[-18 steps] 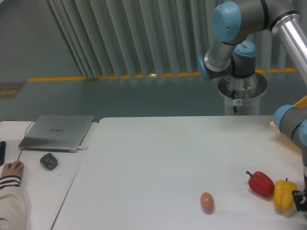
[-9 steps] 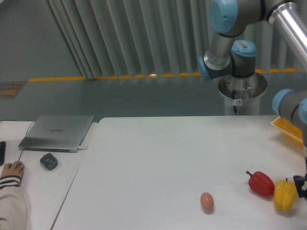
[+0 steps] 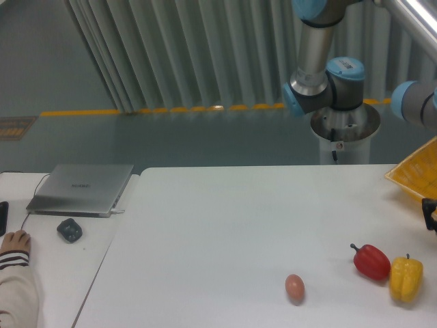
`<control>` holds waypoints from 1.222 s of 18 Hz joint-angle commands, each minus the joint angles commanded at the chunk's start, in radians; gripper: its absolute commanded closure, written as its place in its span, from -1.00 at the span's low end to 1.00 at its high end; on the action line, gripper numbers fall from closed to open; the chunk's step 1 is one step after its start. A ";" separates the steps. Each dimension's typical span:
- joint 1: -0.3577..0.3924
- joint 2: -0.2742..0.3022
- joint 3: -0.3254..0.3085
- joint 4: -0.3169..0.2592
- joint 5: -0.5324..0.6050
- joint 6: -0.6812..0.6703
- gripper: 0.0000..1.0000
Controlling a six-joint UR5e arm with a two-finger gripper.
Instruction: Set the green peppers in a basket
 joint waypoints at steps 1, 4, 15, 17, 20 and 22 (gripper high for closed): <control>0.018 0.011 -0.006 -0.014 0.000 0.041 -0.16; 0.078 0.028 -0.011 -0.064 0.000 0.169 -0.16; 0.200 0.009 -0.078 -0.080 0.009 0.464 -0.17; 0.216 0.003 -0.083 -0.080 0.009 0.464 -0.17; 0.221 -0.031 -0.084 -0.077 0.009 0.462 -0.25; 0.220 -0.031 -0.084 -0.075 0.011 0.462 -0.43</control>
